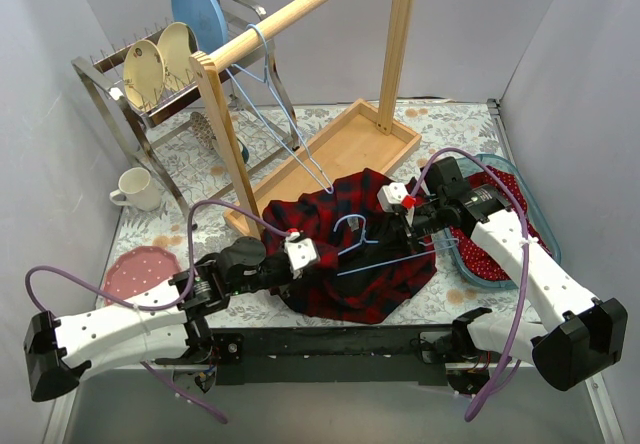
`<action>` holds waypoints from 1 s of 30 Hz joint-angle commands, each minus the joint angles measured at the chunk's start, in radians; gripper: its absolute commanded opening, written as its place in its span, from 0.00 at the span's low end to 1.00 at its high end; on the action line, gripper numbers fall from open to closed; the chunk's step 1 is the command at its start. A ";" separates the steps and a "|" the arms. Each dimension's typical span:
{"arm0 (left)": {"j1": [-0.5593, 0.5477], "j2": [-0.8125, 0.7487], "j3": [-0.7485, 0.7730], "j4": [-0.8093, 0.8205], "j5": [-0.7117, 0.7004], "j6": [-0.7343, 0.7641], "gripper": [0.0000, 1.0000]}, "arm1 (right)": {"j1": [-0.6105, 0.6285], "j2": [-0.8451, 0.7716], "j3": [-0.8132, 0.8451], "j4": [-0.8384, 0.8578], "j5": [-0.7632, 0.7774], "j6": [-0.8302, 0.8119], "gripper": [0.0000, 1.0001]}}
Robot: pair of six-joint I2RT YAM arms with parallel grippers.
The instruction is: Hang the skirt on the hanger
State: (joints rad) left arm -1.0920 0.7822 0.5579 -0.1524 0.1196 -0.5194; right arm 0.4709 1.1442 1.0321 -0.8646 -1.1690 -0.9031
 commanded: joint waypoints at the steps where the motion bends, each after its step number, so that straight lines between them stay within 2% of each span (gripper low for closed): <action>1: 0.001 -0.056 0.011 0.013 -0.001 -0.030 0.00 | 0.011 -0.035 0.016 0.084 -0.077 0.027 0.01; 6: 0.003 -0.152 0.005 -0.035 -0.031 -0.039 0.00 | 0.011 -0.066 0.000 0.167 -0.012 0.113 0.01; 12: 0.003 -0.141 0.002 -0.053 -0.032 -0.047 0.00 | 0.009 -0.063 0.046 0.113 -0.034 0.087 0.01; 13: 0.003 -0.143 0.002 -0.053 -0.035 -0.050 0.01 | 0.008 -0.066 0.052 0.105 -0.031 0.073 0.01; 15: 0.003 -0.153 -0.003 -0.047 -0.063 -0.062 0.13 | -0.011 -0.073 0.060 0.082 -0.038 0.061 0.01; 18: 0.003 -0.176 -0.010 -0.052 -0.078 -0.062 0.20 | -0.035 -0.090 0.057 0.070 -0.052 0.049 0.01; 27: 0.003 -0.172 -0.007 -0.039 -0.066 -0.057 0.22 | -0.061 -0.092 0.045 0.056 -0.098 0.030 0.01; 30: 0.003 -0.129 0.003 -0.023 -0.041 -0.057 0.27 | -0.055 -0.064 0.039 0.055 -0.116 0.029 0.01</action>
State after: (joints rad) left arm -1.0920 0.6155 0.5510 -0.1978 0.0601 -0.5739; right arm 0.4141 1.0584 1.0397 -0.8146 -1.1854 -0.8612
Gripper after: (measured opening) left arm 0.248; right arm 0.058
